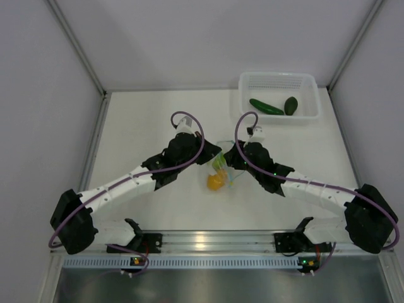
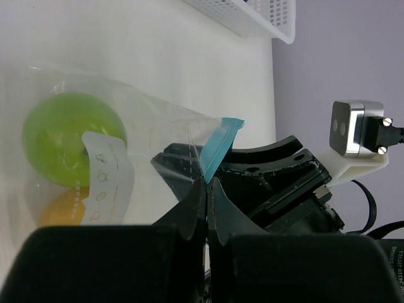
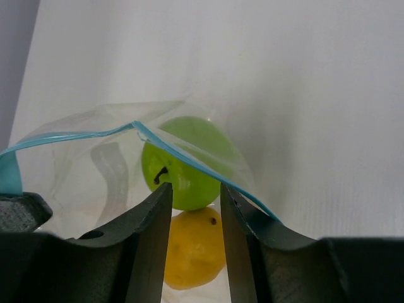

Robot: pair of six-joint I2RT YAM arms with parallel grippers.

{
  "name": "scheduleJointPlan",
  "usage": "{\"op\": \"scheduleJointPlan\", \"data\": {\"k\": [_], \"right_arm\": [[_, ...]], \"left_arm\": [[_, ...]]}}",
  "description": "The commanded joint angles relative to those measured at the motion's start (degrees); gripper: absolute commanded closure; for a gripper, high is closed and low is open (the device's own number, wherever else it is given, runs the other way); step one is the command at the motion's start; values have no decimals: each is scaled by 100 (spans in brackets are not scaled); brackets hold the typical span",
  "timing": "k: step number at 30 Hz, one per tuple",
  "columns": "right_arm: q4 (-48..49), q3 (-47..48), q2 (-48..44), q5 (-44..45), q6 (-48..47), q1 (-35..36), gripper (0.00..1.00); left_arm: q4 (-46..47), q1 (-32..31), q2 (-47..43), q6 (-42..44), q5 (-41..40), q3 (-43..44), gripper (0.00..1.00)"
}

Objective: Open the zip-top bag and remove the fake food

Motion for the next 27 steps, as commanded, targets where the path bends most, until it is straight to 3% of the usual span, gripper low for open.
{"op": "scheduleJointPlan", "data": {"k": [1,7,15,21,27], "right_arm": [[-139,210,118,856,-349,150,63],[-685,360,460,1325,-798,28,63],[957,18,777,-845,-1493,-51,69],[1547,-44,944,-768,-1546,-43,70],[1495,167,1225,-654,-1678,-52,74]], "left_arm": [[493,-22,206,-148,201,149,100],[493,-13,645,1,394,141,100],[493,-13,962,45,518,140,100],[493,-13,866,151,395,123,100],[493,-13,962,151,465,149,100]]}}
